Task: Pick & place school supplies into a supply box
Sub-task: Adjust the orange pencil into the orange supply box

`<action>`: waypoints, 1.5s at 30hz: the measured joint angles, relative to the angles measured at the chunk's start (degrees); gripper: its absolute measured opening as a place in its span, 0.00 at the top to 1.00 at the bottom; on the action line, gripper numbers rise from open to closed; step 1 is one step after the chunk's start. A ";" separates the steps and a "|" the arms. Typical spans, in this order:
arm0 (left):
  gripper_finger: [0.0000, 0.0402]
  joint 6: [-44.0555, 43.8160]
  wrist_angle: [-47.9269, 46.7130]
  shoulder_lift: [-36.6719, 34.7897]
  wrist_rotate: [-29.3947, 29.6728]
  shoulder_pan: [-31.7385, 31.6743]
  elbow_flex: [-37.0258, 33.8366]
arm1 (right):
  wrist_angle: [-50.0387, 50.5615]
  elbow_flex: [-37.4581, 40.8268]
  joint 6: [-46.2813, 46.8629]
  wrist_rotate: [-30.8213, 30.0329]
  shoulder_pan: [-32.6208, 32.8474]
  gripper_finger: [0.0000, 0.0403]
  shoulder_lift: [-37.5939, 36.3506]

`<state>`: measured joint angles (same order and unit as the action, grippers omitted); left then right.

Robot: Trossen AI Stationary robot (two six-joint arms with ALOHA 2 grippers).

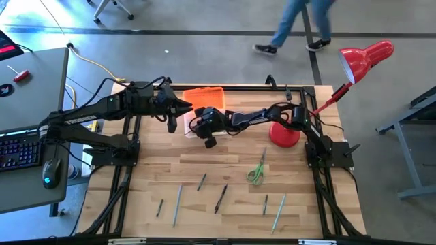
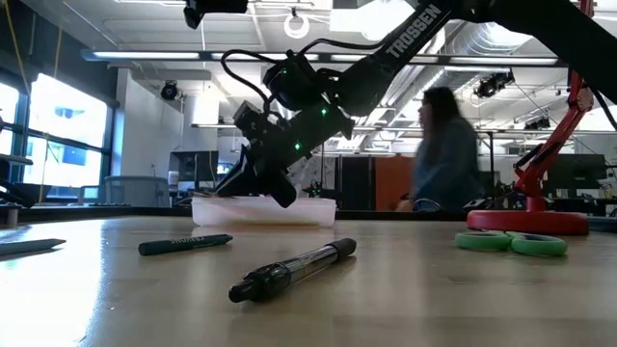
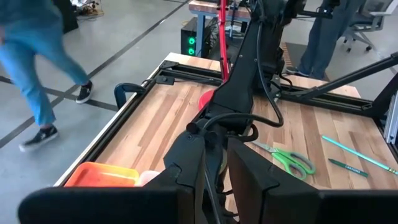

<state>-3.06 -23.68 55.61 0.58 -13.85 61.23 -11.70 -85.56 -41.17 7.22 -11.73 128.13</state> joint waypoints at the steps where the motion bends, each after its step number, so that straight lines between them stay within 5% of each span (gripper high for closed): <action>1: 0.75 0.01 0.00 0.00 0.02 0.00 0.00 | 0.73 -0.46 0.24 0.00 0.00 0.90 0.04; 20: 0.75 0.01 -0.02 0.00 0.04 -0.01 0.00 | 12.56 -7.38 1.74 -0.44 0.59 0.83 0.58; 38: 0.75 0.40 -0.52 0.00 0.04 -0.02 0.00 | 14.01 -7.38 2.58 -3.14 -0.72 0.97 3.00; 45: 0.75 0.42 -0.50 0.00 0.04 0.00 0.00 | 15.92 -7.38 2.58 -10.08 -0.66 0.96 2.98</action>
<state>-2.63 -24.18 55.61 0.62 -13.85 61.23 4.22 -92.95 -38.59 -2.85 -12.38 131.11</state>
